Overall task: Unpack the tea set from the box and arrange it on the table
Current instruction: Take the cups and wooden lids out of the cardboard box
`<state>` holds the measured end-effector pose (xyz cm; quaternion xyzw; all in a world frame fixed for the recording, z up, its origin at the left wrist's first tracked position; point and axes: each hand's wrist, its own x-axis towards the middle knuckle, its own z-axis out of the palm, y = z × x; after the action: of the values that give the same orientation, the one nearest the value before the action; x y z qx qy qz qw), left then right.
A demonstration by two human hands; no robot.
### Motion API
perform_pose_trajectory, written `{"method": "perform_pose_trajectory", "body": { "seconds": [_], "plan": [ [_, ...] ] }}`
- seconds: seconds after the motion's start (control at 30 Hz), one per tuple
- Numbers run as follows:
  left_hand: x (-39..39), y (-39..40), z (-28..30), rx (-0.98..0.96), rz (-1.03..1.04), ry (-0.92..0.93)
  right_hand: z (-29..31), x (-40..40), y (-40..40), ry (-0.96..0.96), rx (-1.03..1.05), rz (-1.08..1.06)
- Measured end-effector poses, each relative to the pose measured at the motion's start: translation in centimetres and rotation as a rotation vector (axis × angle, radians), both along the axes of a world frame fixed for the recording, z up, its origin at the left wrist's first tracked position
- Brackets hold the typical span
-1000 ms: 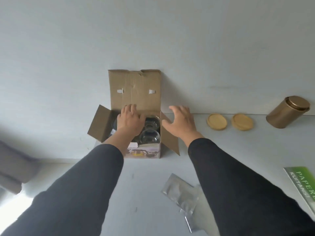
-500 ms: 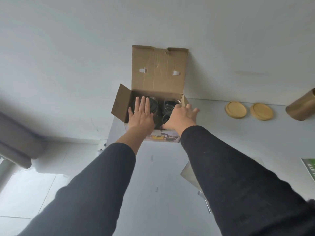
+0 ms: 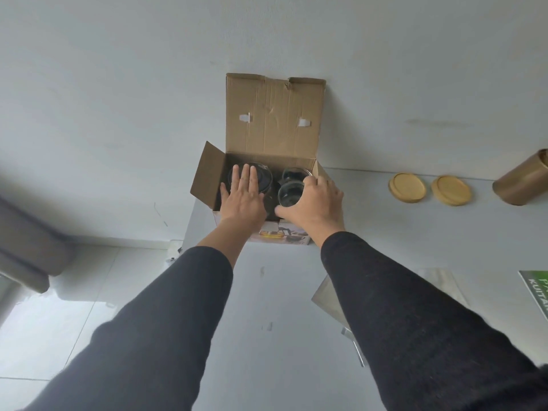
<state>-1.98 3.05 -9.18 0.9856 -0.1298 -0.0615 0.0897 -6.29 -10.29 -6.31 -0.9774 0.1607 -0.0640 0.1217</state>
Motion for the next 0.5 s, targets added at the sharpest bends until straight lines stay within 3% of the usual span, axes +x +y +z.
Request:
{"method": "perform_pose_trajectory", "body": {
  "seconds": [0.17,0.3,0.5],
  "plan": [
    [-0.3,-0.2,0.7,-0.019,0.064,-0.037,1.2,-1.3,-1.7,-0.314,0.299,0.016],
    [-1.1,-3.5,2.2,-0.103,0.071,-0.151,1.8,-3.0,-5.1,-0.459,0.367,-0.024],
    [-4.0,-13.9,3.0,-0.317,-0.124,-0.199,-0.6,-6.1,-14.0,-0.585,0.38,-0.154]
  ]
}}
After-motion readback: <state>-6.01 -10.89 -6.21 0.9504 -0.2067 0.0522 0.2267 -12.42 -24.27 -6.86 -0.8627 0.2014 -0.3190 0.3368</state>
